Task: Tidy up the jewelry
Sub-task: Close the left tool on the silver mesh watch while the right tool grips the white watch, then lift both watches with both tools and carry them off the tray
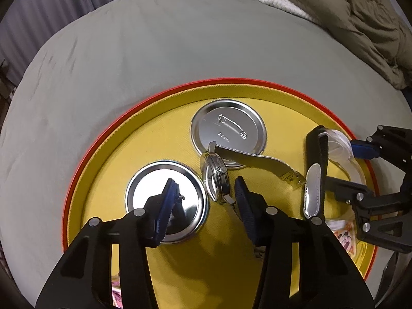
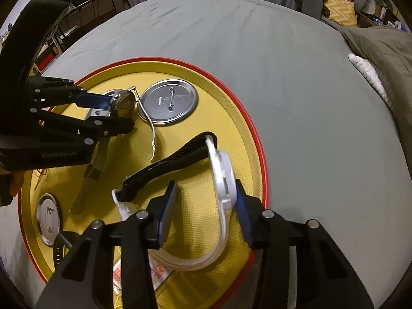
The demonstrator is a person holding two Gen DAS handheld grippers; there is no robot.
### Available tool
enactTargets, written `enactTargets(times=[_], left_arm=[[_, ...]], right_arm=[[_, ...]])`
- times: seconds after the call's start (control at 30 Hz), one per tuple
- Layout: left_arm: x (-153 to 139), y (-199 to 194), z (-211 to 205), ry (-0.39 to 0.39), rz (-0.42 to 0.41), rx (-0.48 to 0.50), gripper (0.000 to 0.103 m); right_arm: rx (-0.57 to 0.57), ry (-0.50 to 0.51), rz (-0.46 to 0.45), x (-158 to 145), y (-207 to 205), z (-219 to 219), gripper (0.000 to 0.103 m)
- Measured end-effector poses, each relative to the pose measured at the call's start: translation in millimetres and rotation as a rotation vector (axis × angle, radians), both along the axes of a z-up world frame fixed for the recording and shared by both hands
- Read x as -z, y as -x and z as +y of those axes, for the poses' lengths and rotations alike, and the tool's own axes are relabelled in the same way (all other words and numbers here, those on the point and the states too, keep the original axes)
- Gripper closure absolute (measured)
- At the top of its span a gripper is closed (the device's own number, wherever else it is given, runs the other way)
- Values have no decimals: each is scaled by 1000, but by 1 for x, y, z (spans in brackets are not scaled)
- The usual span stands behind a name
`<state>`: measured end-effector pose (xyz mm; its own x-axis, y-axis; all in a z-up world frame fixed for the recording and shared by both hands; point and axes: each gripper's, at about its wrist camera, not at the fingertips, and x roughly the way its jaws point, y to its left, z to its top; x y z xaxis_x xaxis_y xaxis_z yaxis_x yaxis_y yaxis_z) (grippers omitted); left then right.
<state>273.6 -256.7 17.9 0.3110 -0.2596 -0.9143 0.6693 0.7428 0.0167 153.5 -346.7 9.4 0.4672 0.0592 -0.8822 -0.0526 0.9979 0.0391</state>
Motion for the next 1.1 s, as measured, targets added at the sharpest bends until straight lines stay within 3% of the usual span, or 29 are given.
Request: enactTargets(times=[0.3, 0.43, 0.57, 0.77, 1.1], left_arm=[[-2, 16, -24, -48, -66, 71, 58], [-2, 20, -31, -56, -78, 80, 66], [-1, 19, -32, -60, -91, 79, 81], [0, 19, -32, -53, -113, 71, 91], [-4, 27, -19, -16, -112, 60, 92]], right_arm=[[-2, 1, -10, 1, 3, -3, 67], [5, -6, -16, 0, 4, -7, 74], [9, -7, -23, 1, 5, -8, 78], [15, 9, -34, -1, 7, -8, 88], [11, 32, -64, -2, 11, -6, 89]])
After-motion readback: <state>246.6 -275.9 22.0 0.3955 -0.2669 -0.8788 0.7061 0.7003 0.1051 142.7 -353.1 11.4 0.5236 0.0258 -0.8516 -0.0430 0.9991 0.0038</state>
